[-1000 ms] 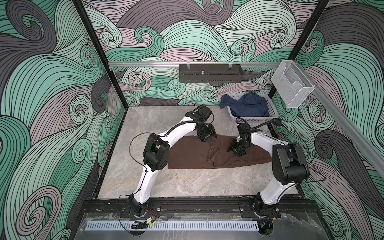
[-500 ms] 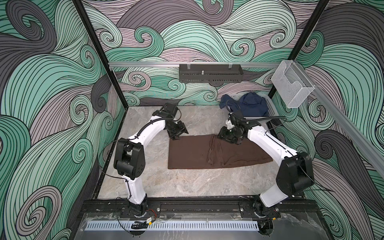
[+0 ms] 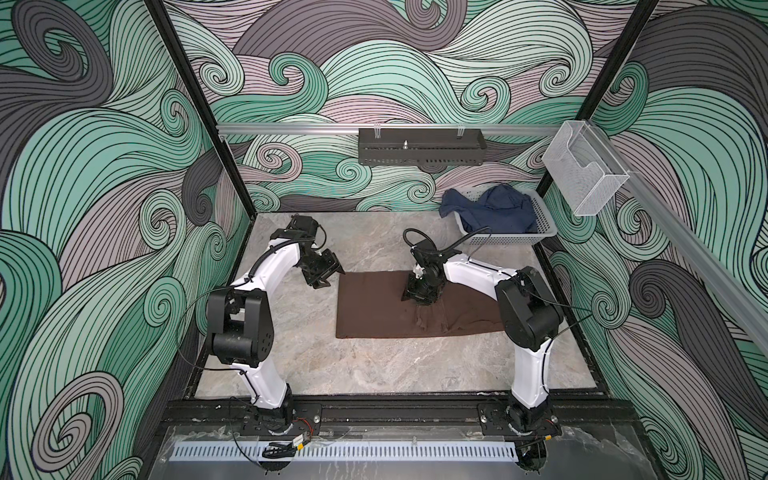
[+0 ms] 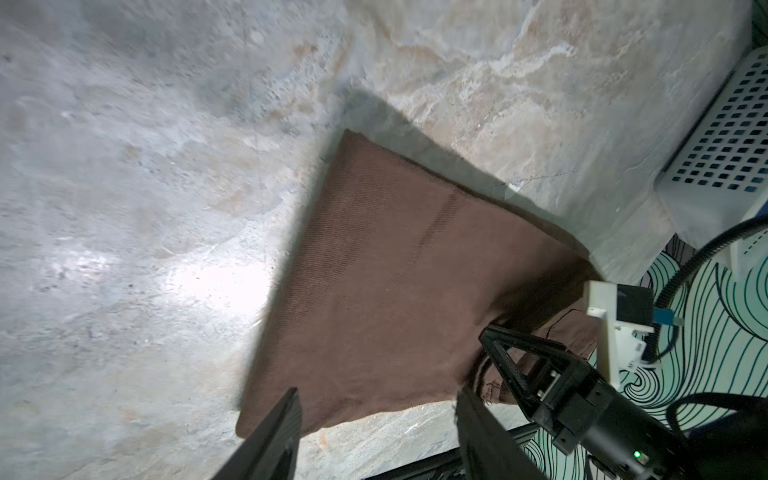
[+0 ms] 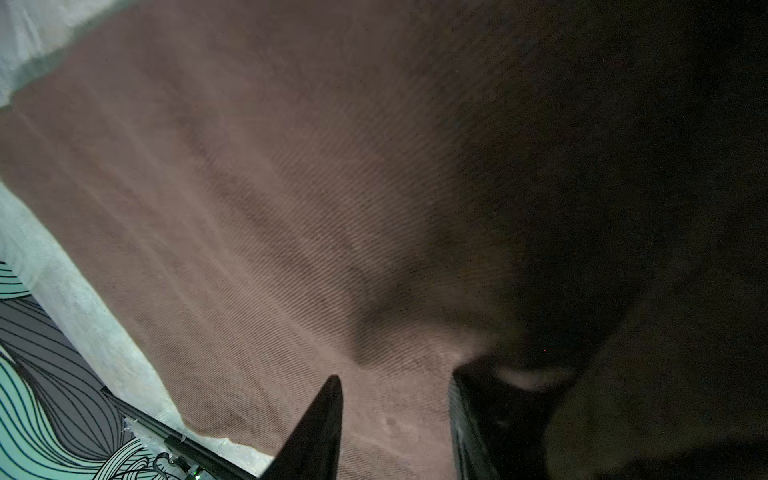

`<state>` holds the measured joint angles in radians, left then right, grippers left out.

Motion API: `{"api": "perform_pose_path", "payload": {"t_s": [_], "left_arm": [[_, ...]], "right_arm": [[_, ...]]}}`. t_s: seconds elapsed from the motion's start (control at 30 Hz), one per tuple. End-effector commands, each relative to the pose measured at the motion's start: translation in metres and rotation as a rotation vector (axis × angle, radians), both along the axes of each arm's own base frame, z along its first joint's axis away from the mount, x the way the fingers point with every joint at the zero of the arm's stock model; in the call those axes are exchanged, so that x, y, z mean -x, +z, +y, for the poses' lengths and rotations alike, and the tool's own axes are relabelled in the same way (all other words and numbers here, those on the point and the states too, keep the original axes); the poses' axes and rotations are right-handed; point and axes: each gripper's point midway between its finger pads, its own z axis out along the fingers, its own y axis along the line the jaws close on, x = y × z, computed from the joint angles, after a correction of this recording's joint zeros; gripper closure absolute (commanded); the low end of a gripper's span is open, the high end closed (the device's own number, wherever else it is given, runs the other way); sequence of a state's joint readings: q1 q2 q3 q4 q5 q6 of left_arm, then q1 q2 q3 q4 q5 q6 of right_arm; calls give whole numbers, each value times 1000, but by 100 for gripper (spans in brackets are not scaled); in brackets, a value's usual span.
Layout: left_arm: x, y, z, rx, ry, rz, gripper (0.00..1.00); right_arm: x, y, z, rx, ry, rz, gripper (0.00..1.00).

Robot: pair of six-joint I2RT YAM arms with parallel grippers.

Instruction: Fold and stack the trousers

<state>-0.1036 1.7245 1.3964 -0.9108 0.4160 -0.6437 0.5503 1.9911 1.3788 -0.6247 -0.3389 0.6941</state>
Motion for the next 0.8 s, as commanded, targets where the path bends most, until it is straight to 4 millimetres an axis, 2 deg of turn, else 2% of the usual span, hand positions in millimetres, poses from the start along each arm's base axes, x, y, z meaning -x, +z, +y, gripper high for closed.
{"api": "perform_pose_path", "payload": {"t_s": [0.0, 0.13, 0.27, 0.37, 0.5, 0.77], "left_arm": [[9, 11, 13, -8, -16, -4, 38], [8, 13, 26, -9, -3, -11, 38], [8, 13, 36, -13, -9, -14, 37], [7, 13, 37, 0, -42, -28, 36], [8, 10, 32, 23, -120, -47, 34], [17, -15, 26, 44, -256, -42, 33]], "right_arm": [[-2, 4, -12, 37, -24, -15, 56], [4, 8, -47, 157, -36, -19, 53], [10, 13, -92, 266, -71, -15, 51], [15, 17, -116, 280, -104, -3, 50], [15, 35, -129, 257, -126, -46, 50], [10, 61, -150, 229, -205, -106, 50]]}}
